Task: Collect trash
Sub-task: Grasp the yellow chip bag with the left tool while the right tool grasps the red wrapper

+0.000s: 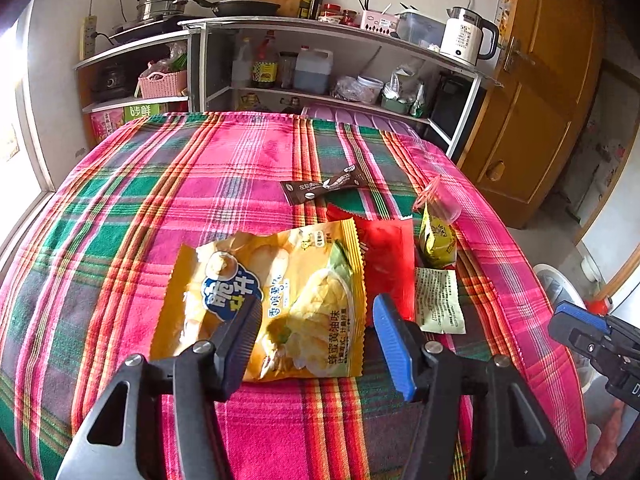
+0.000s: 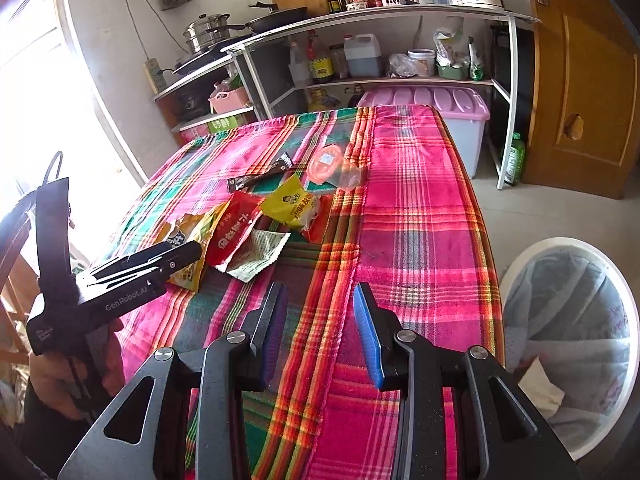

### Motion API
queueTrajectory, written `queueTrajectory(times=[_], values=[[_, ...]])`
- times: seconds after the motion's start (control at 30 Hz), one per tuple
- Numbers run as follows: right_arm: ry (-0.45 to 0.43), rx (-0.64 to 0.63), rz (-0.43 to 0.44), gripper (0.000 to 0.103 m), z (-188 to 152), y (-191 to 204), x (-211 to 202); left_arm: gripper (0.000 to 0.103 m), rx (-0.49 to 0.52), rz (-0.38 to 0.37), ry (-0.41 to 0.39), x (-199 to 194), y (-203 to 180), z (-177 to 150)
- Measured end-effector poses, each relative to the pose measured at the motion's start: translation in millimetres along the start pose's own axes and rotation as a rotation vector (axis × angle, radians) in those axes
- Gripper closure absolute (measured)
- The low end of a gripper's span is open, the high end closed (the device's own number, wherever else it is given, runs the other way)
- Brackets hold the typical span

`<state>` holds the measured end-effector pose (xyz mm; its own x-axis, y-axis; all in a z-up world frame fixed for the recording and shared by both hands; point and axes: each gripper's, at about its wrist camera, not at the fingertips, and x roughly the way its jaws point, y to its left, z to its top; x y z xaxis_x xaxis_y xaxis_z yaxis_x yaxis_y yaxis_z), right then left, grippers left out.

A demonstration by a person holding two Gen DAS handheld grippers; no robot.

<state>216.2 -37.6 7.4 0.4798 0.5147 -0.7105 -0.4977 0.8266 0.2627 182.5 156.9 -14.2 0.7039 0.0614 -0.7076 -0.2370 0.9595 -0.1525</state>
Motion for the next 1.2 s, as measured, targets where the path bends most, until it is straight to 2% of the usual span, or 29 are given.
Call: queueTrajectory(times=[0.17, 0.27, 0.47, 0.6, 0.87, 1.2], values=[[0.011, -0.001, 0.008, 0.067, 1, 0, 8, 0.043, 0.001, 0.039, 0.044, 15, -2, 4], [0.012, -0.003, 0.012, 0.067, 3, 0, 11, 0.044, -0.013, 0.032, 0.045, 14, 2, 3], [0.013, -0.012, 0.03, 0.067, 8, 8, 16, 0.07, -0.009, 0.028, 0.025, 7, 3, 2], [0.023, -0.014, 0.05, 0.067, 13, 15, 22, 0.077, -0.03, 0.004, -0.001, -2, 12, -1], [0.054, -0.029, 0.085, 0.067, 23, 38, 46, 0.08, -0.065, -0.044, -0.063, -24, 31, -8], [0.118, -0.037, 0.102, 0.067, 30, 57, 85, 0.081, -0.107, -0.07, -0.089, -36, 54, -14]])
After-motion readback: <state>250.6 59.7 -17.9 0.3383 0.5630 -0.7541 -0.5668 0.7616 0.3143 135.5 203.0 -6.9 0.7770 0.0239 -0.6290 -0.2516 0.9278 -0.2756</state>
